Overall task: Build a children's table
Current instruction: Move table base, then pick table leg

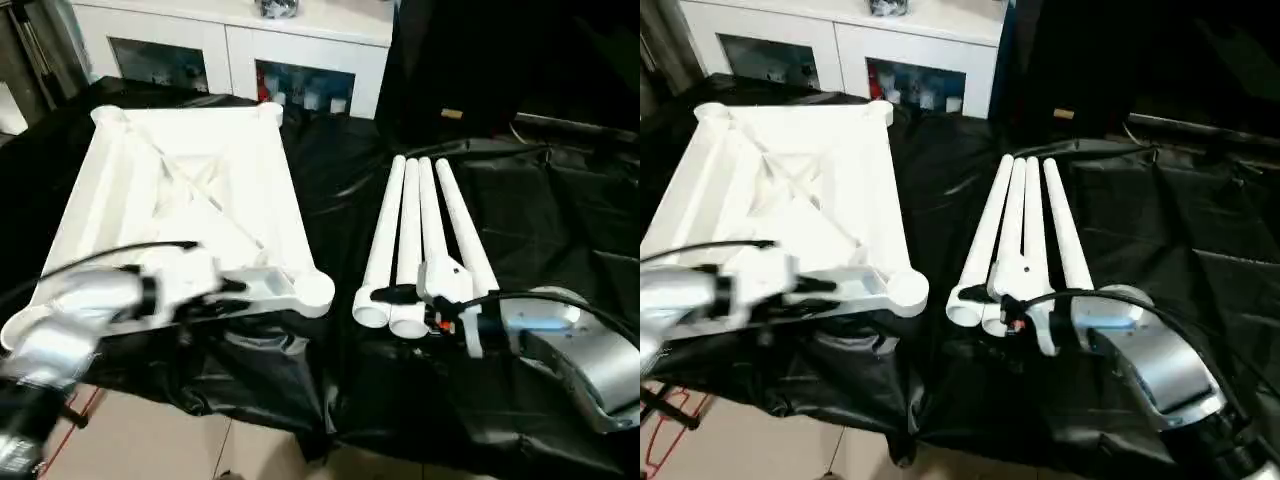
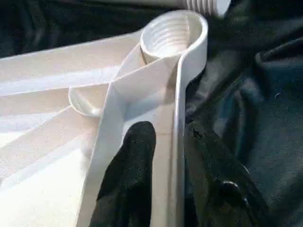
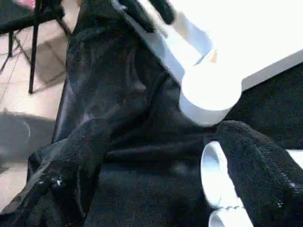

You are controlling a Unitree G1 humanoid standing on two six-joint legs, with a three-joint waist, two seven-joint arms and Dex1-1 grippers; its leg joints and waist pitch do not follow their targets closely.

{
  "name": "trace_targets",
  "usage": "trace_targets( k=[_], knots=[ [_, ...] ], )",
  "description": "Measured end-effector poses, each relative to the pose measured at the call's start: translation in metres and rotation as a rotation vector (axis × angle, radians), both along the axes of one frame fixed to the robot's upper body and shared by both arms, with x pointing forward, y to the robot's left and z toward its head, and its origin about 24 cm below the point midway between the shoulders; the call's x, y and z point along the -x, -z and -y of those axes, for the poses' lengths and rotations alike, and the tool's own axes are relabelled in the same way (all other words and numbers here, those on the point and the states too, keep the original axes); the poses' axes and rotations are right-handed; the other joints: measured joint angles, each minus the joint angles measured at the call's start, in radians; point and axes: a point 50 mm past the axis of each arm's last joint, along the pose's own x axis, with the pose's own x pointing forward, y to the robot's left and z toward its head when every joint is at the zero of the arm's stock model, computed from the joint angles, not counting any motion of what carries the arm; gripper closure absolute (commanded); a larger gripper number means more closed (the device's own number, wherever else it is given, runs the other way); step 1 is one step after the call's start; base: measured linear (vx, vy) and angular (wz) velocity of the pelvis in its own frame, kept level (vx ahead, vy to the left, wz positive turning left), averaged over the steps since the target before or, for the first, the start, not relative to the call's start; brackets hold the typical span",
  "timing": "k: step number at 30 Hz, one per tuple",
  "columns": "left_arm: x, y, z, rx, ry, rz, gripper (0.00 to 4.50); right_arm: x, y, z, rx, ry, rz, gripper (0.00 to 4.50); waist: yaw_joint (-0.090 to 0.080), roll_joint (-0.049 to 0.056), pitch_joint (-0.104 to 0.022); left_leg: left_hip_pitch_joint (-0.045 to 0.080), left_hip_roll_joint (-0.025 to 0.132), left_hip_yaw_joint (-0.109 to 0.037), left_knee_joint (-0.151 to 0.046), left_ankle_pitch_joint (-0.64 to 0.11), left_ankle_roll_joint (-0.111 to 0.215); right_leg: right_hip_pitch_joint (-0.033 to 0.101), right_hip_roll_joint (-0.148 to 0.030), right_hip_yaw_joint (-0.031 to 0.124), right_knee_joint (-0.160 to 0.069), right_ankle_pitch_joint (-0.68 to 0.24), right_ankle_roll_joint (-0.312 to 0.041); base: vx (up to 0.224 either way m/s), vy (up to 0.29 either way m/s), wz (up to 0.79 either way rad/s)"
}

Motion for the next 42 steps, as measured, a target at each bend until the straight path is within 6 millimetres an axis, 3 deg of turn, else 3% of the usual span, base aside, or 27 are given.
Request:
trace_targets(
  k=[8,14,18,25,30,42],
  knots=[
    [0.006,-0.027,0.002,0.148,-0.060,0.025,3.43,-0.022,-0.018,-0.022,-0.152,0.169,0.042,0.05,0.000,-0.002,-0.001,0.000,0.000,0.001,0.000,0.001,-0.005,0.000,0.000,0.000,0.001,0.002,-0.002,0.000,0.000,0.00],
    [0.011,-0.029,-0.002,0.148,-0.111,0.018,3.43,-0.069,-0.015,-0.038,-0.196,0.509,-0.050,0.05,-0.008,-0.011,-0.001,0.001,0.000,0.001,-0.001,0.006,-0.011,-0.001,0.000,0.000,0.003,0.004,-0.003,0.000,0.000,0.00],
    [0.006,-0.030,0.015,0.175,-0.104,0.028,3.43,-0.104,-0.009,-0.048,-0.085,0.743,-0.122,0.05,-0.010,-0.016,0.000,-0.002,0.001,0.001,-0.002,0.011,-0.016,-0.003,0.000,0.000,0.002,0.007,-0.002,0.000,0.000,0.00],
    [0.007,-0.030,0.024,0.179,-0.097,0.008,3.43,-0.114,0.011,-0.050,0.013,0.876,-0.246,0.05,-0.006,-0.025,0.002,-0.004,0.001,0.003,-0.006,0.012,-0.018,-0.006,0.000,-0.001,-0.001,0.007,-0.002,0.000,0.000,0.00],
    [0.011,-0.029,0.035,0.186,-0.057,-0.017,3.43,-0.118,0.014,-0.058,0.067,0.928,-0.295,0.05,-0.011,-0.028,0.003,-0.002,0.002,0.003,-0.007,0.013,-0.020,-0.006,0.001,-0.001,0.000,0.007,-0.002,0.000,0.000,0.00],
    [0.013,-0.030,0.037,0.177,-0.053,-0.044,3.43,-0.126,0.012,-0.056,0.103,1.020,-0.346,0.05,-0.010,-0.030,0.001,-0.001,0.002,0.003,-0.007,0.014,-0.021,-0.005,0.001,-0.001,0.000,0.008,-0.001,0.000,0.000,0.00]
  ],
)
